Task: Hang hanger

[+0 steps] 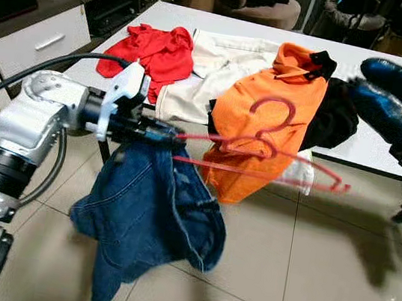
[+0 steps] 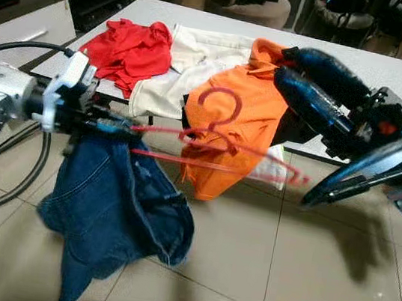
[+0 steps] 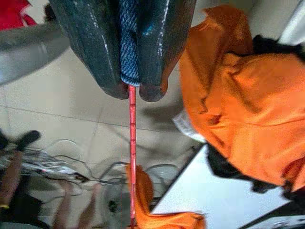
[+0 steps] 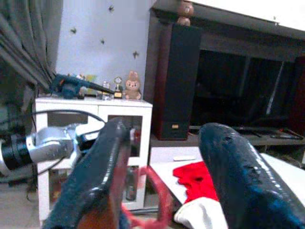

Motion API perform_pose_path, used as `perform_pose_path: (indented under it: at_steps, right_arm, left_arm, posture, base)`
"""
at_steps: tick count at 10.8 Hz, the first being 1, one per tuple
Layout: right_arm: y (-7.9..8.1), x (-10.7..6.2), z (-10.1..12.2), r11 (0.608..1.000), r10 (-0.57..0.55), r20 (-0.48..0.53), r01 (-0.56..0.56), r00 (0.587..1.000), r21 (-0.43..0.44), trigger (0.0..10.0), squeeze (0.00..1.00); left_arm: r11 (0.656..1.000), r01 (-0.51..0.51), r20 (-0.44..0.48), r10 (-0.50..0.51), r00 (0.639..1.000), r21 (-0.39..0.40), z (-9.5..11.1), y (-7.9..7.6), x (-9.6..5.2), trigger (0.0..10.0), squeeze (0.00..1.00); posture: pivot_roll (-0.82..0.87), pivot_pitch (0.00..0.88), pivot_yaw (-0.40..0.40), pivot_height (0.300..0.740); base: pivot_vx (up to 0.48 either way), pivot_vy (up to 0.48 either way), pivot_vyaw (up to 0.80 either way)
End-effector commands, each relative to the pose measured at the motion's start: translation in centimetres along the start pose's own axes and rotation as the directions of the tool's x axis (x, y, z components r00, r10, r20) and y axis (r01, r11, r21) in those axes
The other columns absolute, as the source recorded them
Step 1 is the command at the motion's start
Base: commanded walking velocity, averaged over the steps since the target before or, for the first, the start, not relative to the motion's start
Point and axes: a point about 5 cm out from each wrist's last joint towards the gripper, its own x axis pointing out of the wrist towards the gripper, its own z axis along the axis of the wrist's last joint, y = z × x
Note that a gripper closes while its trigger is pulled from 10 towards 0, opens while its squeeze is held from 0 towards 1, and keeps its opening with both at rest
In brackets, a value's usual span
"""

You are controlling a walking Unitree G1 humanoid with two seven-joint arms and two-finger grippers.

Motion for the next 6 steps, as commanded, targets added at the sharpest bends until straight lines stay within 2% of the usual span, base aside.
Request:
perform_pose_path:
  at_steps: [1, 2, 3, 4, 5, 6]
  right_arm:
    - [0.6, 0.2, 0.5, 1.000, 0.011, 0.002, -0.010, 1.000, -0.010, 10.0, 1.00]
    - [1.4, 0.6, -0.8, 1.000, 0.016, -0.073, -0.015, 0.997, 0.011, 10.0, 1.00]
    - [2.0, 0.8, -1.7, 1.000, 0.021, -0.117, -0.019, 0.993, 0.016, 10.0, 1.00]
    - [3.7, 1.8, -5.8, 0.997, -0.022, -0.230, 0.038, 0.973, 0.065, 10.0, 1.00]
    - [5.0, 2.8, -8.8, 0.991, -0.038, -0.277, 0.072, 0.960, 0.115, 10.0, 1.00]
    - [5.3, 3.0, -10.8, 0.982, -0.073, -0.316, 0.123, 0.946, 0.144, 10.0, 1.00]
  left_arm:
    - [0.996, -0.079, 0.020, 0.078, 0.997, 0.042, 1.2, 0.9, -0.6, 0.0, 0.00]
    - [0.974, -0.222, 0.038, 0.221, 0.975, 0.037, 1.1, 2.0, -0.7, 0.0, 0.00]
    - [0.964, -0.265, 0.052, 0.263, 0.963, 0.022, 1.0, 2.2, -0.7, 0.0, 0.00]
    - [0.957, -0.292, 0.115, 0.290, 0.950, -0.004, 1.3, 1.8, -0.6, 0.0, 0.00]
    - [0.948, -0.318, 0.159, 0.318, 0.935, -0.024, 1.7, 1.7, -0.7, 0.0, 0.00]
    - [0.945, -0.325, 0.172, 0.327, 0.929, -0.037, 1.7, 1.6, -0.8, 0.0, 0.00]
  posture:
    - [-0.17, 0.000, 0.047, 0.740]
    - [-0.18, 0.000, 0.051, 0.740]
    - [-0.18, 0.000, 0.054, 0.740]
    - [-0.18, 0.000, 0.054, 0.740]
    - [-0.17, 0.000, 0.058, 0.740]
    - [-0.17, 0.000, 0.059, 0.740]
  base:
    - [0.000, 0.000, 0.00]
    - [0.000, 0.000, 0.00]
    - [0.000, 0.000, 0.00]
    - [0.000, 0.000, 0.00]
    - [0.000, 0.000, 0.00]
    - [0.000, 0.000, 0.00]
